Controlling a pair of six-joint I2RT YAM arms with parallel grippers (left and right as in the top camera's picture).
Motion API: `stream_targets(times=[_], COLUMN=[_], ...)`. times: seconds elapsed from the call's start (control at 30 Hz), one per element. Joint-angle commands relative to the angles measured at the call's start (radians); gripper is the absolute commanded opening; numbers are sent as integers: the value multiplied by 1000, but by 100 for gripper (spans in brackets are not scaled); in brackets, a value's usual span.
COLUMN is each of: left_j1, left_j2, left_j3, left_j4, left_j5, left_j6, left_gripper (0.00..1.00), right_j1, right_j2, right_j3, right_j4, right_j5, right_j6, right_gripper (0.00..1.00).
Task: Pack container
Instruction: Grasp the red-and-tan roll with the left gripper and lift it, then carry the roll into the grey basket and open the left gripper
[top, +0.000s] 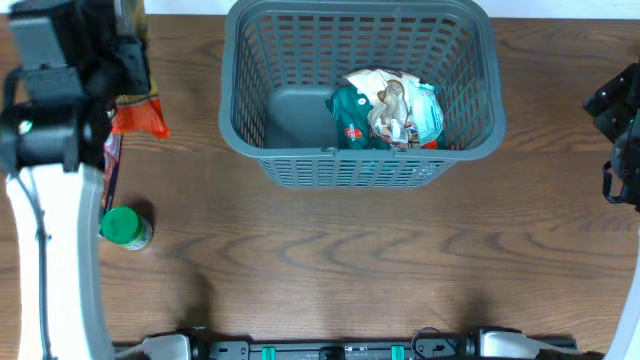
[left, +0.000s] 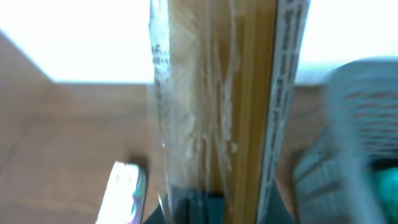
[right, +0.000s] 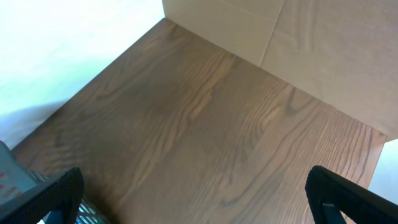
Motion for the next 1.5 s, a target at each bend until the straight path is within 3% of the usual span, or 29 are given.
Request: stream_targets(times=[0.0,0.3,0.47,0.83,1.17,1.47], left_j1=[-57,-203,-254,-361,-407,-441], left_j2=[-46,-35,8,166,266,356], left_j3=[96,146,146,146,146,146], left_j4=[22,105,124,76,-38,-132], left_j5=[165,577,725,726,561,518], left_j6=[86,252,312,447,573,617], left_gripper=[6,6,6,6,6,6], right_j1=[-8,-8,-8,-8,-8,-8], right_j2=[-3,-3,-3,-3,-3,-3], right_j3=[0,0,0,0,0,0], right_j4=[-2,-2,-2,-2,-2,-2], right_j5=[7,7,7,7,7,7], right_j6=[13,13,13,13,13,13], right_gripper=[99,99,99,99,99,99])
